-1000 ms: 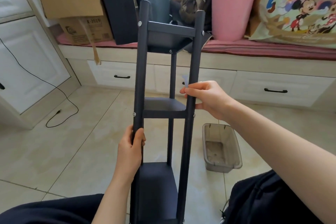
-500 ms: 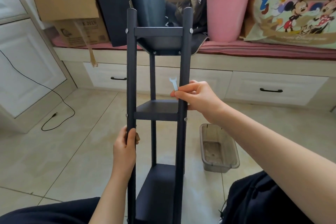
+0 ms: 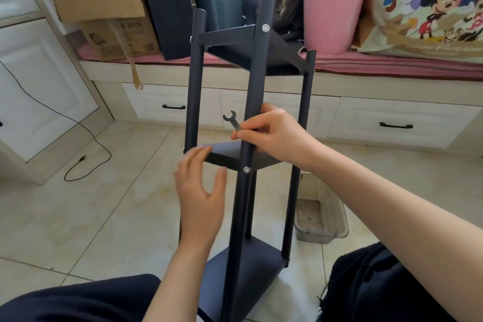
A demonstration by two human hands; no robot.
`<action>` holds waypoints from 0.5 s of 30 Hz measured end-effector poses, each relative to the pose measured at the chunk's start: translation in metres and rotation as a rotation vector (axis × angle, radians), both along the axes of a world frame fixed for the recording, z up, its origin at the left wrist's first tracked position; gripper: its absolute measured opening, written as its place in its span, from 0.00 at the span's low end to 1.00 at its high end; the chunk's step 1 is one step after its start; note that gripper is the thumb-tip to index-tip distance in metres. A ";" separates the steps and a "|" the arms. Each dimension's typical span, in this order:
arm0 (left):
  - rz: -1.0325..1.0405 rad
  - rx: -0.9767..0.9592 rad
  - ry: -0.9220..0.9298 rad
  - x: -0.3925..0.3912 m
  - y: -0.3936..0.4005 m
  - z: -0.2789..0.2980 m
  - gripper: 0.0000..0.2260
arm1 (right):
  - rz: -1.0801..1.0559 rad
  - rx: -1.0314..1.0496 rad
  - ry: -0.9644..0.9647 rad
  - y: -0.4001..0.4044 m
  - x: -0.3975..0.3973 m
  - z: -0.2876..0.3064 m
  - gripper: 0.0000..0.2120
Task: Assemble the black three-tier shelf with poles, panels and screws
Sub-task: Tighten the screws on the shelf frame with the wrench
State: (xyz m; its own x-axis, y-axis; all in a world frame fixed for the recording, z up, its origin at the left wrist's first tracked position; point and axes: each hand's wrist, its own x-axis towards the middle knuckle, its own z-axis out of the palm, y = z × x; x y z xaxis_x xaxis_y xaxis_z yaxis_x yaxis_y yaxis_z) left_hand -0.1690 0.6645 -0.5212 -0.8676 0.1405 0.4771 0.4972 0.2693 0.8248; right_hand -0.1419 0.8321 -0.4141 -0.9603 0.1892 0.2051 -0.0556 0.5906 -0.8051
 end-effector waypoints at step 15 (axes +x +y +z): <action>-0.191 -0.276 0.053 -0.010 -0.001 0.001 0.25 | 0.108 -0.142 -0.045 -0.002 -0.002 -0.003 0.05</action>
State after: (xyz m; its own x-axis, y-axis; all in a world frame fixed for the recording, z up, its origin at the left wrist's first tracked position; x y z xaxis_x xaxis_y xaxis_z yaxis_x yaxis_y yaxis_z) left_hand -0.1790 0.6632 -0.5201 -0.7883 0.4284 0.4417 0.6002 0.3772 0.7053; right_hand -0.1436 0.8305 -0.4173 -0.9841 0.1089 0.1403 -0.0746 0.4633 -0.8830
